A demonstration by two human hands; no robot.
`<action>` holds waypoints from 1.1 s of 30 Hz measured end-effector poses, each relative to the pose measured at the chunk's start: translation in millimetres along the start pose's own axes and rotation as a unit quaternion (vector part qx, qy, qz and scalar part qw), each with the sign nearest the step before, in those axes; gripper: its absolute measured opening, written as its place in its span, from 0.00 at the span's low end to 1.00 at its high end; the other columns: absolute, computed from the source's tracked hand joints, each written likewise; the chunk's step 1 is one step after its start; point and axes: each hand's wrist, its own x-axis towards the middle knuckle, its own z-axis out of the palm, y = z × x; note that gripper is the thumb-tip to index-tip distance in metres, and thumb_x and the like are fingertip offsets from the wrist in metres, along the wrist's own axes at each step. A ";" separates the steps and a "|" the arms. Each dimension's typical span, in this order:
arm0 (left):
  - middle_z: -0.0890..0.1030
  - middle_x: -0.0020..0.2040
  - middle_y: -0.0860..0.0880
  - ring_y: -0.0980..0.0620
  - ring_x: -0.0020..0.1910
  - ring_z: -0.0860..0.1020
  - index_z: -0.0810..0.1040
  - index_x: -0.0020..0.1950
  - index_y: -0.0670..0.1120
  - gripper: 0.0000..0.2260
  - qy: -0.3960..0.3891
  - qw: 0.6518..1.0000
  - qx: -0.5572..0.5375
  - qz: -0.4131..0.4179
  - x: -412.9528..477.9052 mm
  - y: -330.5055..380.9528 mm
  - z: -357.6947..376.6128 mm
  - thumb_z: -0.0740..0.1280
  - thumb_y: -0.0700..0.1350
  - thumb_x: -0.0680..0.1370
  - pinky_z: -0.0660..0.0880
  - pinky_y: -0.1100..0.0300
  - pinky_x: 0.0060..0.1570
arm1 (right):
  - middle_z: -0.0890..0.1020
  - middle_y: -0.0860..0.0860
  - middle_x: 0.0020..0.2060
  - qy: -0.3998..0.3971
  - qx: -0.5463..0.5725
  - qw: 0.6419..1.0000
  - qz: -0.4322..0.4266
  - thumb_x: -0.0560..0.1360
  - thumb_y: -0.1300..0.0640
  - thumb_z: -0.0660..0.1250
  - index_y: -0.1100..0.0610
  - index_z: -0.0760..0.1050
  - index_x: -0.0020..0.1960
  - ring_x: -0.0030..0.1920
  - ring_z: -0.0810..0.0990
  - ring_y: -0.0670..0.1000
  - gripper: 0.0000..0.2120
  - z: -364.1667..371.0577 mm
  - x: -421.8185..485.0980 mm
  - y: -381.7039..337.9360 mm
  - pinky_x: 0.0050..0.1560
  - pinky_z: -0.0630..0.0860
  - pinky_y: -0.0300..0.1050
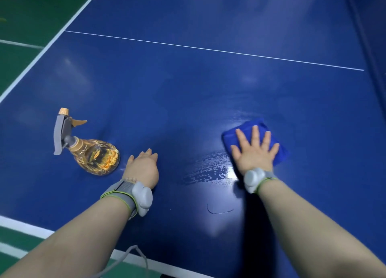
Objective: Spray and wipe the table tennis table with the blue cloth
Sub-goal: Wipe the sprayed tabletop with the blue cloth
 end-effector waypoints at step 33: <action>0.49 0.79 0.49 0.45 0.78 0.47 0.40 0.78 0.51 0.28 -0.227 0.967 0.041 -0.104 31.5 -22.4 20.9 0.47 0.57 0.83 0.49 0.46 0.74 | 0.44 0.52 0.80 -0.002 -0.017 0.993 -0.117 0.77 0.34 0.46 0.36 0.48 0.77 0.77 0.39 0.66 0.29 33.6 -76.1 -54.7 0.69 0.35 0.72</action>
